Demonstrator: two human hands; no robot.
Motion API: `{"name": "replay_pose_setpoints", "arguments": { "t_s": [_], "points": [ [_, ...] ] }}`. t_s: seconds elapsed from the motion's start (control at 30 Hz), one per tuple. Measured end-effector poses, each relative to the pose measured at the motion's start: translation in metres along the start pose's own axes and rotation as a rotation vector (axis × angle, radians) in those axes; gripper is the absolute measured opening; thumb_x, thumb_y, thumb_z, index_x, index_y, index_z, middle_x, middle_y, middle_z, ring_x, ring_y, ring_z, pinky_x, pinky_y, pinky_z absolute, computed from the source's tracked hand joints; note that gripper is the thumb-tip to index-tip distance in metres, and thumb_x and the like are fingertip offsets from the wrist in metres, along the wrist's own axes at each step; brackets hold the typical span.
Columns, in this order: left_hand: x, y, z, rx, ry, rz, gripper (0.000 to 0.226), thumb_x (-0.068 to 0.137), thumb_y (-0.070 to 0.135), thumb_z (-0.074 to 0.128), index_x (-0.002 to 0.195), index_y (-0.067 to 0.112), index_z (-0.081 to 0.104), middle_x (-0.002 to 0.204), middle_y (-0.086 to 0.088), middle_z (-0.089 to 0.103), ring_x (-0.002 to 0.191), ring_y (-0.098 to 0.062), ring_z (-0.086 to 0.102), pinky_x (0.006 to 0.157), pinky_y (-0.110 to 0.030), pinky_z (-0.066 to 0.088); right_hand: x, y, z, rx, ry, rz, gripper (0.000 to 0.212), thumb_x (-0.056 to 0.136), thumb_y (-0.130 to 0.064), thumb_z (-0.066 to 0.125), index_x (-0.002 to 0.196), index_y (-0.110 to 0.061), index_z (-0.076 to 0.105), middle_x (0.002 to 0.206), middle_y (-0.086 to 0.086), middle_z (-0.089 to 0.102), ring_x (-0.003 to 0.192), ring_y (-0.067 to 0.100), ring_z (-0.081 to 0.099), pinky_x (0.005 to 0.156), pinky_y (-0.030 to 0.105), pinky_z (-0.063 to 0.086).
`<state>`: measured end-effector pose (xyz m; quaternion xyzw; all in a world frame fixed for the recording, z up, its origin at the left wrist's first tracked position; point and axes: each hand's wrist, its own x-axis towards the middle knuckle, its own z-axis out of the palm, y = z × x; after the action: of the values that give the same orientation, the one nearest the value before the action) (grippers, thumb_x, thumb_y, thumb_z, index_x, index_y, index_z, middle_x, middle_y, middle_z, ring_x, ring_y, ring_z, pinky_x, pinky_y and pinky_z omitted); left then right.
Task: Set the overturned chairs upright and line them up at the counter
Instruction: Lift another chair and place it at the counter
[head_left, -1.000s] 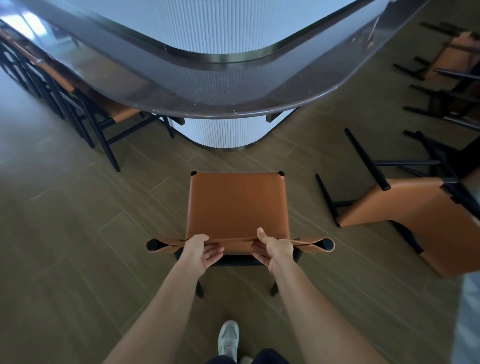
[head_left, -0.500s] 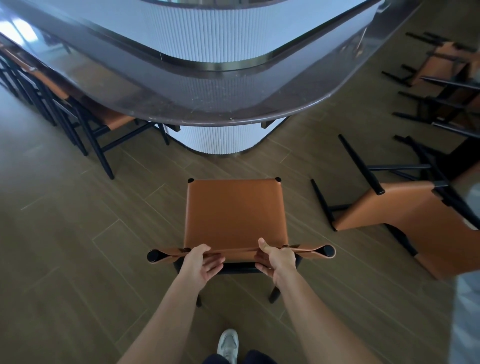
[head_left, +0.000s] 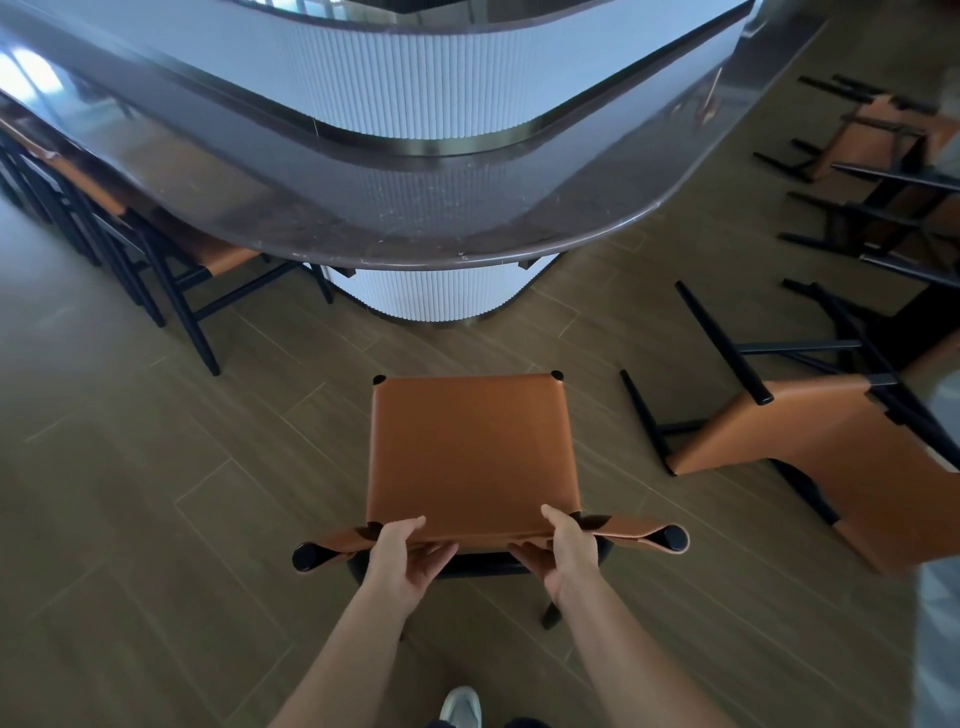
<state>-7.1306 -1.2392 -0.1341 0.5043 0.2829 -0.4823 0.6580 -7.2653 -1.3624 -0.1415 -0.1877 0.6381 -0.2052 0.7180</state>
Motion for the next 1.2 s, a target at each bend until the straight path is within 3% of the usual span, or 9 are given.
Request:
{"name": "replay_pose_setpoints", "arguments": {
  "t_s": [0.13,0.23,0.4,0.6,0.73,0.87,0.97,1.1,1.2],
  "points": [
    [0.005,0.0,0.006,-0.015,0.041,0.026,0.036,0.088,-0.007,0.049,0.124,-0.004,0.05,0.102,-0.023,0.06,0.092,-0.041,0.062,0.075,-0.048,0.056,0.005,-0.002,0.003,-0.007,0.036,-0.044,0.033,0.09,0.005,0.055,0.122,0.001,0.051,0.096,0.017,0.062,0.078,0.035,0.067,0.062,0.044,0.06],
    [0.004,0.006,0.014,-0.025,0.031,0.036,0.034,0.088,-0.005,0.055,0.121,-0.002,0.052,0.106,-0.022,0.06,0.096,-0.041,0.062,0.078,-0.048,0.056,0.004,-0.009,0.008,0.007,0.031,-0.061,0.029,0.089,0.007,0.054,0.118,0.005,0.052,0.094,0.018,0.063,0.076,0.037,0.068,0.061,0.042,0.06],
    [0.003,0.032,0.039,0.011,-0.018,0.063,0.029,0.087,0.009,0.069,0.112,0.003,0.058,0.114,-0.021,0.058,0.101,-0.044,0.063,0.079,-0.045,0.058,0.004,-0.04,0.03,0.026,-0.017,-0.077,0.021,0.089,0.004,0.06,0.109,0.003,0.052,0.099,0.02,0.061,0.077,0.036,0.066,0.071,0.049,0.06],
    [0.005,0.058,0.065,-0.006,-0.026,0.036,0.01,0.09,-0.007,0.054,0.1,-0.006,0.055,0.104,-0.027,0.056,0.103,-0.053,0.059,0.082,-0.047,0.057,0.004,-0.07,0.057,0.12,-0.067,-0.045,0.039,0.09,-0.021,0.069,0.119,-0.004,0.05,0.104,0.022,0.063,0.088,0.037,0.065,0.072,0.056,0.06],
    [0.005,0.072,0.079,0.009,-0.023,0.009,0.005,0.093,-0.006,0.05,0.093,-0.004,0.054,0.1,-0.027,0.055,0.107,-0.055,0.056,0.082,-0.046,0.057,0.006,-0.095,0.06,0.225,-0.079,0.039,0.038,0.089,-0.007,0.065,0.122,-0.005,0.046,0.116,0.026,0.057,0.094,0.044,0.06,0.076,0.063,0.056],
    [0.01,0.087,0.094,0.027,-0.016,0.027,0.023,0.091,0.002,0.057,0.113,-0.005,0.054,0.109,-0.03,0.058,0.096,-0.052,0.061,0.06,-0.045,0.06,0.012,-0.112,0.068,0.153,-0.113,0.043,0.024,0.081,0.011,0.05,0.102,0.0,0.051,0.109,0.03,0.058,0.094,0.047,0.062,0.063,0.056,0.058],
    [0.012,0.101,0.107,0.038,0.011,0.057,0.038,0.091,0.012,0.061,0.126,-0.001,0.051,0.116,-0.029,0.058,0.097,-0.05,0.063,0.054,-0.044,0.06,0.015,-0.125,0.076,0.081,-0.146,0.016,0.02,0.081,0.01,0.05,0.099,0.001,0.052,0.101,0.027,0.061,0.088,0.042,0.063,0.068,0.052,0.059],
    [0.016,0.113,0.122,0.082,0.06,0.075,0.034,0.091,0.007,0.053,0.124,-0.005,0.052,0.111,-0.028,0.06,0.094,-0.048,0.064,0.044,-0.039,0.057,0.021,-0.138,0.086,0.042,-0.163,-0.007,0.018,0.08,0.01,0.05,0.096,0.003,0.054,0.095,0.025,0.062,0.08,0.038,0.063,0.069,0.05,0.059],
    [0.018,0.12,0.129,0.089,0.095,0.074,0.029,0.091,-0.002,0.047,0.118,-0.011,0.05,0.11,-0.033,0.058,0.091,-0.052,0.063,0.04,-0.039,0.055,0.025,-0.144,0.095,0.033,-0.133,-0.033,0.027,0.079,0.011,0.052,0.105,0.006,0.054,0.1,0.027,0.06,0.079,0.04,0.063,0.073,0.053,0.059]
  ]
}}
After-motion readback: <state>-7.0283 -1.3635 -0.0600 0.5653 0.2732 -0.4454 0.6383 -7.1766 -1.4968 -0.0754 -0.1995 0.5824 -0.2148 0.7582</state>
